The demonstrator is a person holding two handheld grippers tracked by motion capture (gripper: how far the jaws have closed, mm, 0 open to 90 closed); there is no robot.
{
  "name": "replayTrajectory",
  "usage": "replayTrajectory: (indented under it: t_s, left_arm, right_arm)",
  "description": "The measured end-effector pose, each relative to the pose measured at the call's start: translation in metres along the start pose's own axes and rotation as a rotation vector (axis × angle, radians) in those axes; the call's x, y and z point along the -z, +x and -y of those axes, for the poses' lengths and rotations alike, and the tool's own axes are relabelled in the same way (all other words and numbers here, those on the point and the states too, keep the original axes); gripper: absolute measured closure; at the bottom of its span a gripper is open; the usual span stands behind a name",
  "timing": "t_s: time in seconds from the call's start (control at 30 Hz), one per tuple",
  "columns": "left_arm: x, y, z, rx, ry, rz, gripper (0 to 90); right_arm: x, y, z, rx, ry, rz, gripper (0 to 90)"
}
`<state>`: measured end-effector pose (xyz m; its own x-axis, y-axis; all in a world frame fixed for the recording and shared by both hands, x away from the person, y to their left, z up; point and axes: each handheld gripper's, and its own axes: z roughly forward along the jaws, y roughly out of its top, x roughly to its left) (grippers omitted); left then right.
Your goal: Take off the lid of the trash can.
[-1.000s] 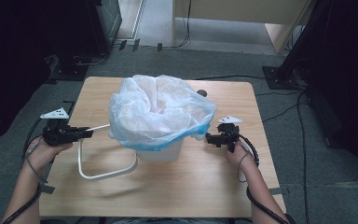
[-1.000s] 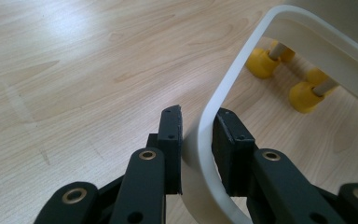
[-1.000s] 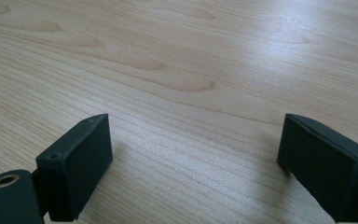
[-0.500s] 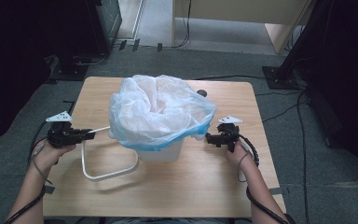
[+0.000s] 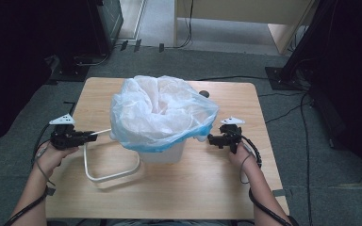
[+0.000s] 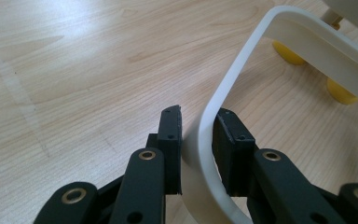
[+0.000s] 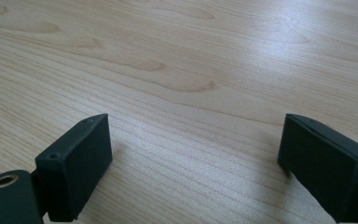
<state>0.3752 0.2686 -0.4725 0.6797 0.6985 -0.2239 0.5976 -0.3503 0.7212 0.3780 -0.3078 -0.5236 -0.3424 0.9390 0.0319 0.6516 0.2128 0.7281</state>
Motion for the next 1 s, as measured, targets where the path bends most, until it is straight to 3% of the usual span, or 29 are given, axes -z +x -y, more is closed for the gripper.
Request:
replayTrajectory:
  t_s: [0.37, 1.0]
  left_arm:
    - [-0.006, 0.010, 0.011, 0.025, 0.024, -0.002, 73.0]
    - [-0.015, 0.010, 0.014, 0.046, 0.048, 0.005, 71.4]
  right_arm:
    - [-0.001, 0.000, -0.001, -0.001, 0.001, 0.001, 8.7]
    - [-0.004, 0.002, -0.003, -0.007, 0.013, 0.011, 4.2]
